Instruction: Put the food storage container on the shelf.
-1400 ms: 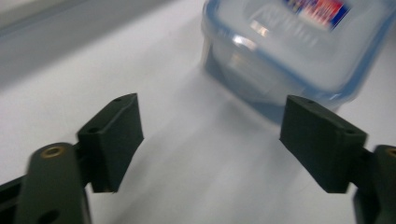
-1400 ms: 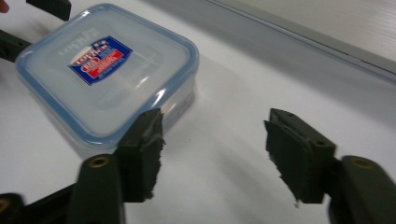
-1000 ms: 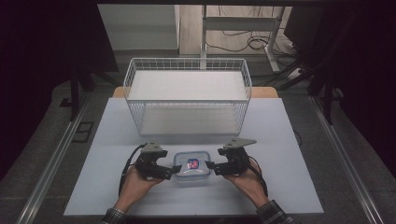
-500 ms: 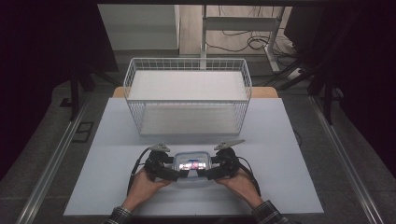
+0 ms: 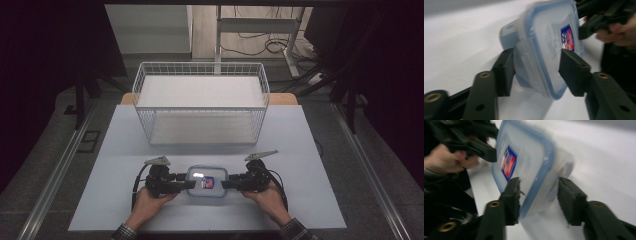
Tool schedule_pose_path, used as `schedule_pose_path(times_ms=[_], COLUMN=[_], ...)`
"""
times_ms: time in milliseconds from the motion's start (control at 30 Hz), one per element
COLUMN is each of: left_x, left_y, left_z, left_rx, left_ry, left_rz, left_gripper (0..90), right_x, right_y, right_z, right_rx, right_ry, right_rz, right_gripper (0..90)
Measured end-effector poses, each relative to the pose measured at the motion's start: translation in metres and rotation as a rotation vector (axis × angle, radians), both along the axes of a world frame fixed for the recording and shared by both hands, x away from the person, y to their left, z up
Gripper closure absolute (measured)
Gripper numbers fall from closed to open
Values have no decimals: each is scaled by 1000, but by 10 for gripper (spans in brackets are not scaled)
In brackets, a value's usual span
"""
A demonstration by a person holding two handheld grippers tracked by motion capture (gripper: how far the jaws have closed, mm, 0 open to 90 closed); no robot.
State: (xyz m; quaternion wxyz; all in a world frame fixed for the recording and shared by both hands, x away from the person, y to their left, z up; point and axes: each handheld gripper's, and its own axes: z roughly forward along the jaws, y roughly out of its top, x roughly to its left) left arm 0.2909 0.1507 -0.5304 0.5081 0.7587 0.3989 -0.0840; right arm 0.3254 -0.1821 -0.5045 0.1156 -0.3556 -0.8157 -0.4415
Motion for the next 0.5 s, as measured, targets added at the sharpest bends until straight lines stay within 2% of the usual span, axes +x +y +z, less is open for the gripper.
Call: schedule_pose_path(times_ms=[133, 200, 233, 267, 300, 367, 467, 500], left_x=[1, 3, 5, 5, 6, 6, 6, 6], left_y=[2, 6, 11, 11, 13, 12, 13, 13], left_z=[-2, -4, -8, -8, -11, -10, -11, -10], left_rx=[-20, -55, -88, -88, -107, -109, -111, -105], left_ry=[5, 22, 55, 55, 66, 64, 58, 47], left_rz=[-7, -19, -30, -30, -36, -31, -36, -50], left_gripper=[515, 537, 554, 554, 558, 558, 560, 561], right_x=[0, 2, 2, 2, 4, 4, 5, 5], right_y=[0, -3, -4, -4, -7, -8, -9, -8], right_z=[0, -2, -3, -3, -4, -6, -6, -7], right_rx=[4, 34, 43, 43, 68, 88, 89, 86], right_ry=[4, 32, 38, 38, 49, 71, 77, 84], right_rz=[2, -7, -13, -13, -30, -41, -38, -33], right_gripper=[576, 584, 618, 618, 649, 652, 648, 604])
